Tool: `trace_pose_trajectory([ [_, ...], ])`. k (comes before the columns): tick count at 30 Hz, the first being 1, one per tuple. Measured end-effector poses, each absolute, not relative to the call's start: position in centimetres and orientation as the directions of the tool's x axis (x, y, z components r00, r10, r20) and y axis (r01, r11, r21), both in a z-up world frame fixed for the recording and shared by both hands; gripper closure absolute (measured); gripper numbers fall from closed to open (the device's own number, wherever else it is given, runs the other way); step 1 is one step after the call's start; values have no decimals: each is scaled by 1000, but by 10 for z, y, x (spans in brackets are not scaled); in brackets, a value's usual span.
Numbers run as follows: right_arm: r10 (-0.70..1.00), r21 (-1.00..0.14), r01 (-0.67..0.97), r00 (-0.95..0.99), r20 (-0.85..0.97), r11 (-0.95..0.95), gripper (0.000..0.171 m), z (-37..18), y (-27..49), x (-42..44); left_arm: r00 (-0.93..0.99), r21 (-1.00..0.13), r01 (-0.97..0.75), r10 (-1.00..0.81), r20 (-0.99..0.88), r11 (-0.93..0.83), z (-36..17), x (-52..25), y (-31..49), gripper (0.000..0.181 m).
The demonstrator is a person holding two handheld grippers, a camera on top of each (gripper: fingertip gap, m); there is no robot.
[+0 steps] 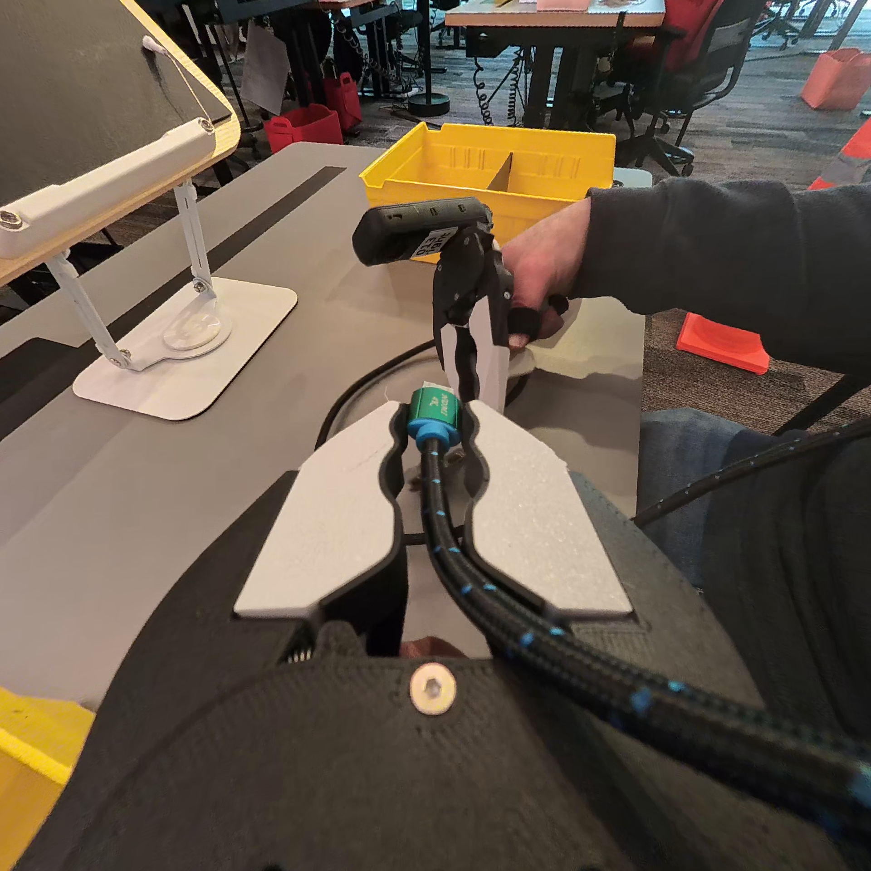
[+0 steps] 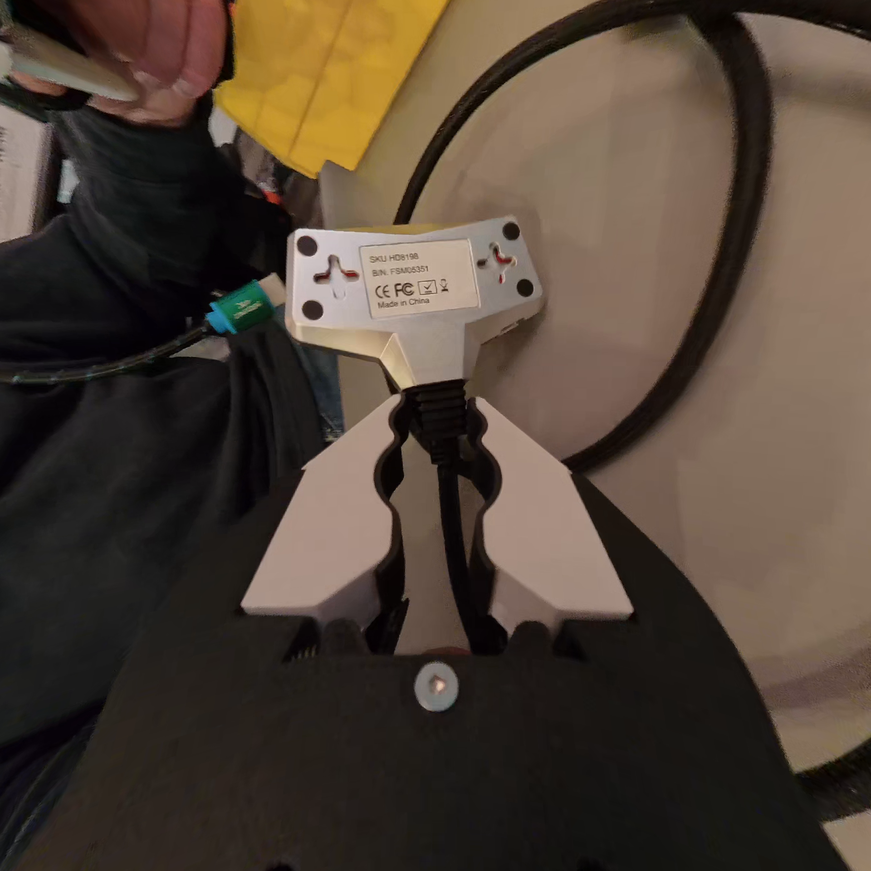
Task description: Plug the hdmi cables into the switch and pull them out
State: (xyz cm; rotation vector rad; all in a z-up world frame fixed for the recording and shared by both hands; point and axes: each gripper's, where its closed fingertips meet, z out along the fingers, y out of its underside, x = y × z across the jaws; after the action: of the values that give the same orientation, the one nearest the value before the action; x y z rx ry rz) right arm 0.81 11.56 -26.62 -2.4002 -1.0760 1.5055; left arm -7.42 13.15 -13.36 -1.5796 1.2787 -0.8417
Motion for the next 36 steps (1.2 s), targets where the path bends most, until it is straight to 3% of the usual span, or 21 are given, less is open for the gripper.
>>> trace_pose_trajectory([
  [12, 682, -497, 494, 326, -655, -713, 149, -269, 135, 13, 229, -933, -356, -973, -27, -58, -136, -74, 132, 160],
  [18, 838, -553, 631, 367, -405, -544, 147, -279, 146, 18, 229, -933, -356, -973, -25, -60, -137, -73, 132, 160],
  [26, 981, -569, 805, 194, -13, -166, 108, -272, 144, -5, 229, -932, -359, -973, -27, -59, -137, -73, 132, 160],
  [29, 992, -513, 855, 118, 42, -80, 77, -279, 133, -17, 229, -932, -358, -973, -28, -58, -137, -74, 132, 160],
  [31, 992, -456, 888, 99, 73, -55, 67, -288, 130, -22, 229, -932, -358, -973, -30, -56, -137, -74, 132, 160],
  [34, 987, -409, 910, 117, 106, -64, 54, -300, 135, -28, 229, -932, -358, -973, -33, -53, -135, -75, 131, 160],
  [36, 985, -428, 900, 138, 105, -80, 60, -299, 138, -33, 230, -933, -355, -973, -33, -52, -135, -75, 131, 160],
])
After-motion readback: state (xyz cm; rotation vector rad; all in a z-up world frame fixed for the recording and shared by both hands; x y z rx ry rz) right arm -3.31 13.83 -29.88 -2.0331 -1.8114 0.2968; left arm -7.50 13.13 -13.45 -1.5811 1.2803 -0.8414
